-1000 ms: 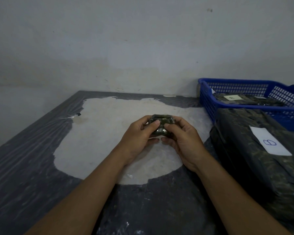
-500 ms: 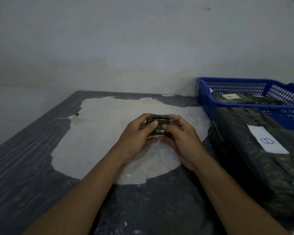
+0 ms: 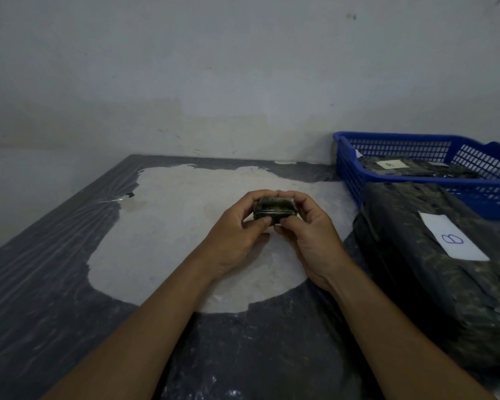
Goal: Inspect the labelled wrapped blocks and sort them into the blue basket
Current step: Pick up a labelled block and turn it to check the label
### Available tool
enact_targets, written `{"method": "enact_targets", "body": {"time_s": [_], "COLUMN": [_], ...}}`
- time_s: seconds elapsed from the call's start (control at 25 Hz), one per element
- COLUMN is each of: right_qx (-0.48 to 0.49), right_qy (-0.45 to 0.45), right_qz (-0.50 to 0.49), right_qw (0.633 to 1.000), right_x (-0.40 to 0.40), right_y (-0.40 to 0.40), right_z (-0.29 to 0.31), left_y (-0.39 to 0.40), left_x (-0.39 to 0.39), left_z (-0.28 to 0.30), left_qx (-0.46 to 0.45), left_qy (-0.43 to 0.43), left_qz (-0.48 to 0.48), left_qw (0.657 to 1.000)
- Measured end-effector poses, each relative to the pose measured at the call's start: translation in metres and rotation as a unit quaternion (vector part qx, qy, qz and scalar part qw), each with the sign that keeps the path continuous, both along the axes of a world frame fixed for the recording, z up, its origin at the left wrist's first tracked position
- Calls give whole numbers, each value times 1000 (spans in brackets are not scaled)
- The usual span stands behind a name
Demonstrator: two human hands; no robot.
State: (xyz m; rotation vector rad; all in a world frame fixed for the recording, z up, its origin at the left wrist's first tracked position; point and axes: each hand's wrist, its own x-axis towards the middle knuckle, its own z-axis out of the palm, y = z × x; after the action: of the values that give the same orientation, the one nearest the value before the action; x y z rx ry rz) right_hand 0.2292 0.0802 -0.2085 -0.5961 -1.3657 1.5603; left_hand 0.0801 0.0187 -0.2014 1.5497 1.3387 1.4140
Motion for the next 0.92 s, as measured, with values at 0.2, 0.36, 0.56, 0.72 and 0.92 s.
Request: {"method": "enact_targets", "body": {"time_s": [0.2,0.36,0.56,0.72,0.92], "right_qx": [-2,-35,-57,-61,-59], "right_qy": [-3,5,-4,-7,-7], "right_qz": [-5,3,-9,-10,9], "right_qw": [1000,999,998,998,998], "right_x": [-1,-1,-4,-3,-2], "right_y": [0,1,0,0,0], "right_z": [-1,0,2,2,3], "left_y": [0,2,1,2,3], "left_x": [0,1,2,1,1], "left_z": [-2,-1,1,2,3], "left_qx": [-3,-25,-72,-80,-91], "left_qy": [-19,-45,-100,-121,-146], "left_qz": [-1,18,18,17,4], "left_qw": [1000,999,992,989,985]}}
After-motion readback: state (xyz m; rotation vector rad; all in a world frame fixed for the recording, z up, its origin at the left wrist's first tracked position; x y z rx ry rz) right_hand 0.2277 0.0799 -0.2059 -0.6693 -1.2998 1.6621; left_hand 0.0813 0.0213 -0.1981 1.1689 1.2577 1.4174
